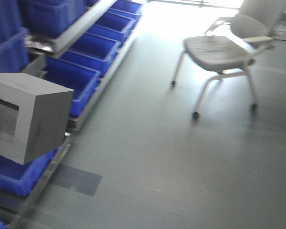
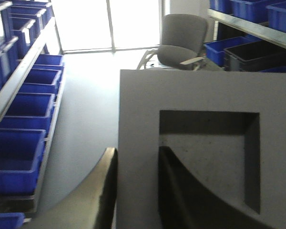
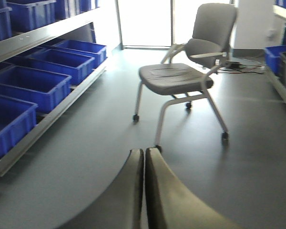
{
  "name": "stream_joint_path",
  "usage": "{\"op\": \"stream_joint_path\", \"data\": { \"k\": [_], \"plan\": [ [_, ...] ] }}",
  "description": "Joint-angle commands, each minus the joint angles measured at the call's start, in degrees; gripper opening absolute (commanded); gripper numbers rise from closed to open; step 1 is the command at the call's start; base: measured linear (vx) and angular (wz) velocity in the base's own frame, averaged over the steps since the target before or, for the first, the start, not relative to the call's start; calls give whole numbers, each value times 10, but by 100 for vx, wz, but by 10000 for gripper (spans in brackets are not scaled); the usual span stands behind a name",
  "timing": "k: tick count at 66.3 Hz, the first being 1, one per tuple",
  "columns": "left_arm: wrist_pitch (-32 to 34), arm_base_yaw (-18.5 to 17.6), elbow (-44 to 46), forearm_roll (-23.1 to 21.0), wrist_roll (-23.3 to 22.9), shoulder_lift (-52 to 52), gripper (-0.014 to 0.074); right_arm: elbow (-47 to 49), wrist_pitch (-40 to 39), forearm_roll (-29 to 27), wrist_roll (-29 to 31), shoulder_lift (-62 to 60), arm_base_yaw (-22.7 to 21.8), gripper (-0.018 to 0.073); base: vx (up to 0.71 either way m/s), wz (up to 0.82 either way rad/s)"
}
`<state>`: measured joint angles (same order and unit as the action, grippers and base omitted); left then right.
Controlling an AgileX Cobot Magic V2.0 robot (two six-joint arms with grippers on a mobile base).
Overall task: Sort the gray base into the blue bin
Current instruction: 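Drive the base to the blue bin rack holding the block in the left gripper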
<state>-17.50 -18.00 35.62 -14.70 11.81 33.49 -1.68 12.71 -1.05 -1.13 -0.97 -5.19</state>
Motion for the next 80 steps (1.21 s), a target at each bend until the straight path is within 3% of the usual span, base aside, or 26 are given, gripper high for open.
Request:
{"op": "stream_joint_path", "data": {
  "k": [1, 80],
  "plan": [
    [62, -3, 16, -9, -7, -2, -6, 0, -42, 4, 4, -1, 0, -5, 23, 89],
    [62, -3, 16, -9, -7, -2, -6, 0, -43, 4, 4, -1, 0, -5, 19, 77]
  ]
}}
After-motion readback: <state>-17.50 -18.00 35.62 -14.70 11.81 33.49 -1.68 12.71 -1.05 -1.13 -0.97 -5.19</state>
